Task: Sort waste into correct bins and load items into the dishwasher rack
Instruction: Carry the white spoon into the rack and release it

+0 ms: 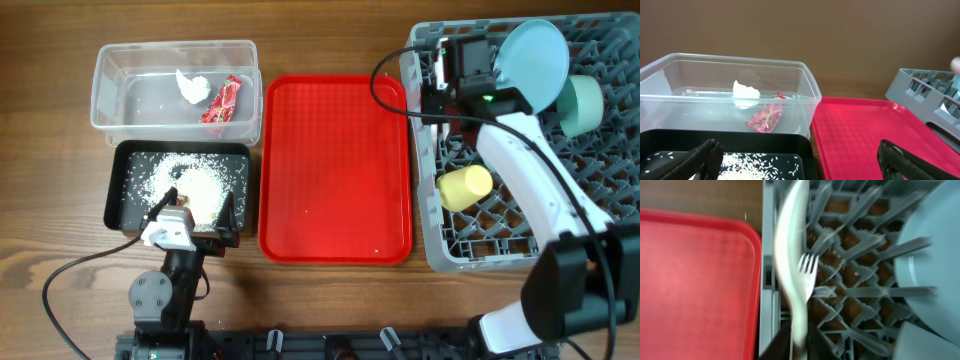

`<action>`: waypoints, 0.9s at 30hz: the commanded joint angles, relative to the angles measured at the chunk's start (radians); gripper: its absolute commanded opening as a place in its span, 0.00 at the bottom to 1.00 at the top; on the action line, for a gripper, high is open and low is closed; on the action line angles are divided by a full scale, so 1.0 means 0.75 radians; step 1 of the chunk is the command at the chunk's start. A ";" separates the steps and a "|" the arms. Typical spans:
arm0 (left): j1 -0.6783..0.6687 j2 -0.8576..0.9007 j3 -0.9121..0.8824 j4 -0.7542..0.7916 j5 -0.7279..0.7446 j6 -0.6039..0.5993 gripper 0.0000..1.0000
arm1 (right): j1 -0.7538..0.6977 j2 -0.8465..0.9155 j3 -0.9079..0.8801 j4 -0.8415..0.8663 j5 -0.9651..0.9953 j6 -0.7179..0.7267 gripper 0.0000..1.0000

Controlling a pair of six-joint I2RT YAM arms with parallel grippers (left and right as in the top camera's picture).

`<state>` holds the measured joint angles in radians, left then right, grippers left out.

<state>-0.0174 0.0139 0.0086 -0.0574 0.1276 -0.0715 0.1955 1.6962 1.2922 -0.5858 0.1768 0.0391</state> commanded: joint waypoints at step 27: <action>0.011 -0.010 -0.004 -0.010 -0.009 0.016 1.00 | 0.162 -0.998 0.031 -0.395 -0.691 -0.014 1.00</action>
<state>-0.0174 0.0139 0.0086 -0.0574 0.1276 -0.0715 0.3138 0.9733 1.3048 -0.8131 -0.2623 0.0246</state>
